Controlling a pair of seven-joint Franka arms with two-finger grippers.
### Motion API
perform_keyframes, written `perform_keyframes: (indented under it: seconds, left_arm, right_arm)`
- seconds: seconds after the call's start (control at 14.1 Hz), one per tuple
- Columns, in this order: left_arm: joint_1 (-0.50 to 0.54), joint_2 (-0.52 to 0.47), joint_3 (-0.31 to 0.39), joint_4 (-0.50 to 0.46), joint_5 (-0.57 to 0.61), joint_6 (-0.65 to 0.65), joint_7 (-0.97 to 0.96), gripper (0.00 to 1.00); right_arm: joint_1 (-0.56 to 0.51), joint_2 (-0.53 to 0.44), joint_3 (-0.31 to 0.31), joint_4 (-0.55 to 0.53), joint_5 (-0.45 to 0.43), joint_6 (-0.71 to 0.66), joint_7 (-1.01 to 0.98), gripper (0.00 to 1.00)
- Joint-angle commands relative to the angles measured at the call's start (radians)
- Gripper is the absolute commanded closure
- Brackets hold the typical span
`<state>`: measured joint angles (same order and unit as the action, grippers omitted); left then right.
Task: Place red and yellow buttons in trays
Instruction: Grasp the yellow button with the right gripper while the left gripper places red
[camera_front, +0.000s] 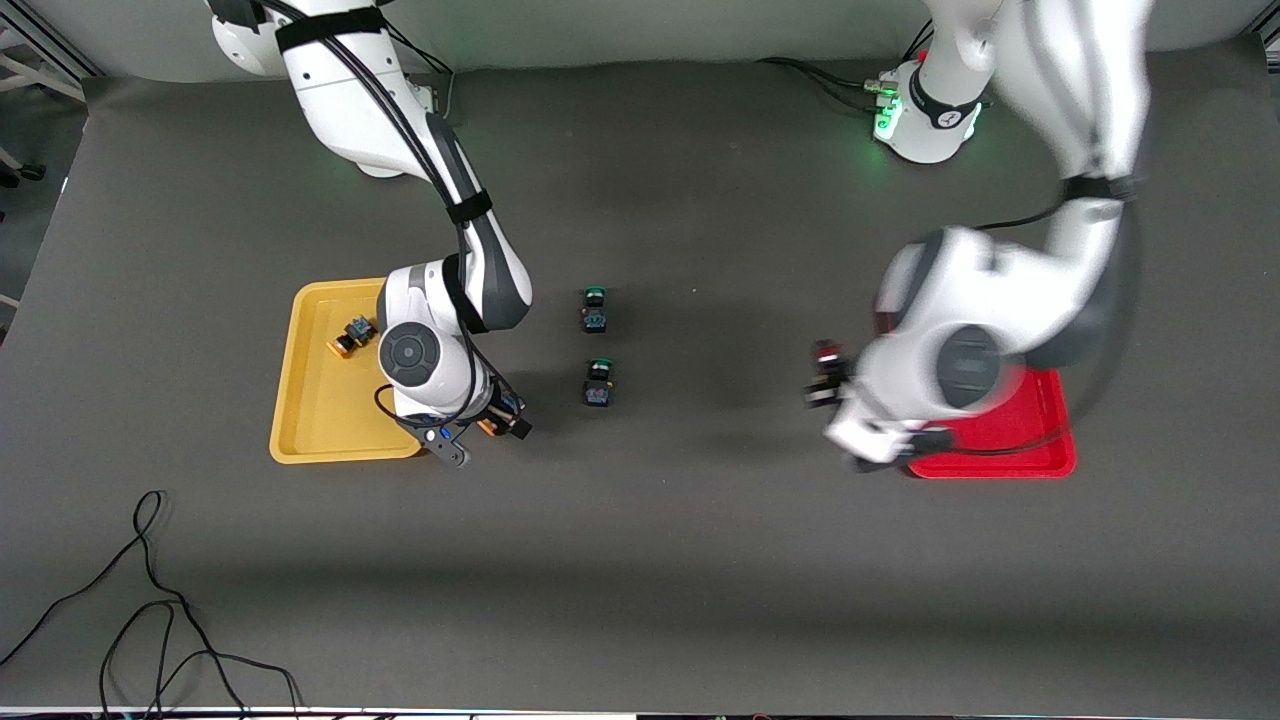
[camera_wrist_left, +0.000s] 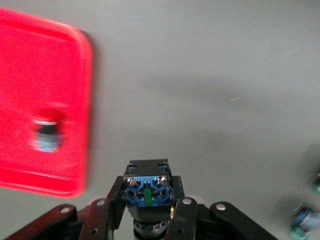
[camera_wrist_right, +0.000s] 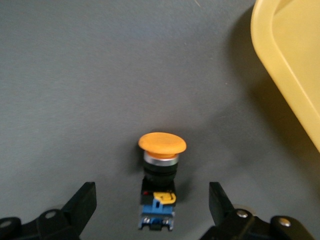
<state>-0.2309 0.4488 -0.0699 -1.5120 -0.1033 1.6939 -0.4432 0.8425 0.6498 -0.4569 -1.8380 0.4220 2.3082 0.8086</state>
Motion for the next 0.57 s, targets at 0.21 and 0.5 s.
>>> perform_keyframes:
  seconds: [0.21, 0.5]
  left_arm:
    - [0.316, -0.088, -0.007, -0.241, 0.102, 0.065, 0.579, 0.89]
    - [0.381, -0.078, -0.005, -0.494, 0.192, 0.436, 0.635, 0.89]
  right_arm:
    - [0.006, 0.001, -0.008, -0.041, 0.032, 0.056, -0.055, 0.61]
    - [-0.002, -0.039, -0.015, -0.040, 0.081, 0.033, -0.071, 0.82]
